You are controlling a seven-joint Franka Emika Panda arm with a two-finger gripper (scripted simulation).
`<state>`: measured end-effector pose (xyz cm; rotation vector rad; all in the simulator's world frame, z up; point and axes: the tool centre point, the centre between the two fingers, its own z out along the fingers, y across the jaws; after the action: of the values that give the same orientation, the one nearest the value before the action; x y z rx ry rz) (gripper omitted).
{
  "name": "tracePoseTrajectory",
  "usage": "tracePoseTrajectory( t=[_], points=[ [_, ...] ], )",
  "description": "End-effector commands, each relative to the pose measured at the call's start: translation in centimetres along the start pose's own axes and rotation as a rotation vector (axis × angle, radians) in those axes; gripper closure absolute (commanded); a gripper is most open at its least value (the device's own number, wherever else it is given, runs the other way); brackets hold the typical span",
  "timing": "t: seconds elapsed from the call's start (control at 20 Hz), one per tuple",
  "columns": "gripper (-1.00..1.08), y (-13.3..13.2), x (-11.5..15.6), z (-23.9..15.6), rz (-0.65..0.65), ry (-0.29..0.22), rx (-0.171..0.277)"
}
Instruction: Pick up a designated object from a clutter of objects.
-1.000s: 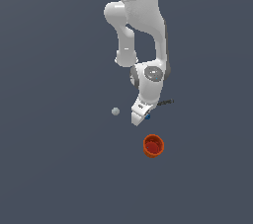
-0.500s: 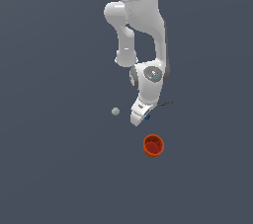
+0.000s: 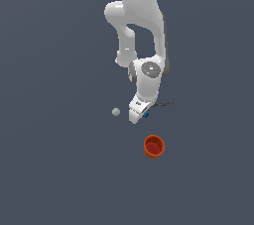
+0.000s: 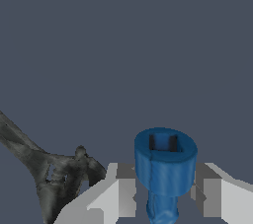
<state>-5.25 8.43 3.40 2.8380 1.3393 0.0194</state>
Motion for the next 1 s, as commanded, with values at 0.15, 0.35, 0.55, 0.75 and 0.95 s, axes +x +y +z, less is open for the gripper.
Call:
tracePoseTrajectory(
  t=[0.15, 0.35, 0.55, 0.75, 0.95],
  points=[
    [1.08, 0.5, -1.6, -2.6, 0.0, -0.001, 0.0],
    [1.08, 0.9, -3.1, -5.2, 0.0, -0.001, 0.0],
    [1.08, 1.4, -4.9, -8.3, 0.0, -0.002, 0.001],
    [1.08, 1.9, -6.7, -11.4, 0.001, -0.002, 0.003],
    [1.08, 2.5, -8.6, -14.7, 0.001, -0.001, 0.005]
  ],
)
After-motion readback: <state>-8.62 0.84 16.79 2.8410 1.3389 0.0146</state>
